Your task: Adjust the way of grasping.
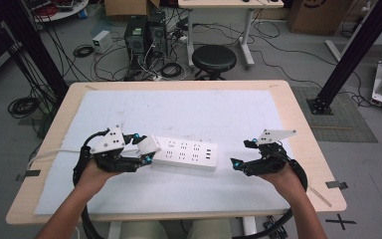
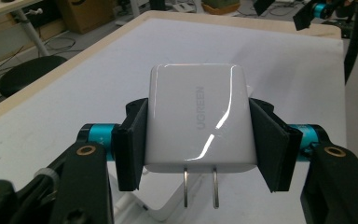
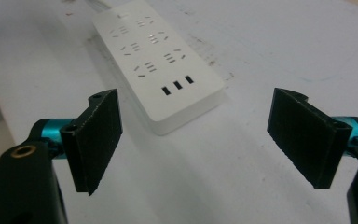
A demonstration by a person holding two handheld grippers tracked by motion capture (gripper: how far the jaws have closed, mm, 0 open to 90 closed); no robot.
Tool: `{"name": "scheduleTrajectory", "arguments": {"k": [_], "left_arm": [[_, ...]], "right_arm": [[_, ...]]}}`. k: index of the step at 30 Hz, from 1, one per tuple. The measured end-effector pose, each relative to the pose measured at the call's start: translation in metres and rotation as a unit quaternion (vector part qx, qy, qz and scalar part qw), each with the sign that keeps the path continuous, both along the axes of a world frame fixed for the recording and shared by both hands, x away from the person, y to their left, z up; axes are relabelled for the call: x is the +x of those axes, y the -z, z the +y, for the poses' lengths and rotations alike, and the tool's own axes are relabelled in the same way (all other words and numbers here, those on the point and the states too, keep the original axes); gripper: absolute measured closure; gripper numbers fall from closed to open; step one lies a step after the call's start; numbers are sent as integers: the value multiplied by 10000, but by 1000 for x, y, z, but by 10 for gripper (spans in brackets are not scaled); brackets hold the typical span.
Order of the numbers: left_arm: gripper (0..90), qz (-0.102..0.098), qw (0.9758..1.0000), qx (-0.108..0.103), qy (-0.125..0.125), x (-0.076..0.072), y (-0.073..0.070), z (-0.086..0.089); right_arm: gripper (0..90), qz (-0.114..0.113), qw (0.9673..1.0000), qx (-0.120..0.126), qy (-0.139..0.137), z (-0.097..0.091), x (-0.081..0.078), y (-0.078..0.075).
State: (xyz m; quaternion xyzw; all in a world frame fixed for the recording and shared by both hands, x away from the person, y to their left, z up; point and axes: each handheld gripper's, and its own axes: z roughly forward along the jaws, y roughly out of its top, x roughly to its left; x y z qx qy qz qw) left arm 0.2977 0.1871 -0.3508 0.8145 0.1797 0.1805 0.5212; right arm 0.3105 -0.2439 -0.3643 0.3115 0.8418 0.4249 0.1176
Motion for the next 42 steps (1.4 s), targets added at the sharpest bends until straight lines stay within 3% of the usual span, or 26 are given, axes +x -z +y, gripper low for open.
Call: {"name": "scheduleTrajectory", "arguments": {"k": [5,12,22,28,34,42], "left_arm": [[425,-58,9998,83,197,-3,2,-8],[425,-144,9989,198,394,-9,4,-12],[425,-339,9969,431,571,-13,10,-19],[425,-438,9949,539,738,-12,11,-25],[425,-558,9931,614,833,-11,14,-32],[425,-703,9906,792,861,-9,19,-38]], "right_arm": [[181,41,9999,15,-106,9,-1,-2],[181,402,9985,185,-317,22,1,-1],[182,788,9932,622,-586,41,6,-6],[182,919,9904,716,-738,53,5,-6],[182,1074,9861,900,-893,67,6,-6],[181,1542,9755,1184,-1033,80,13,-3]]}}
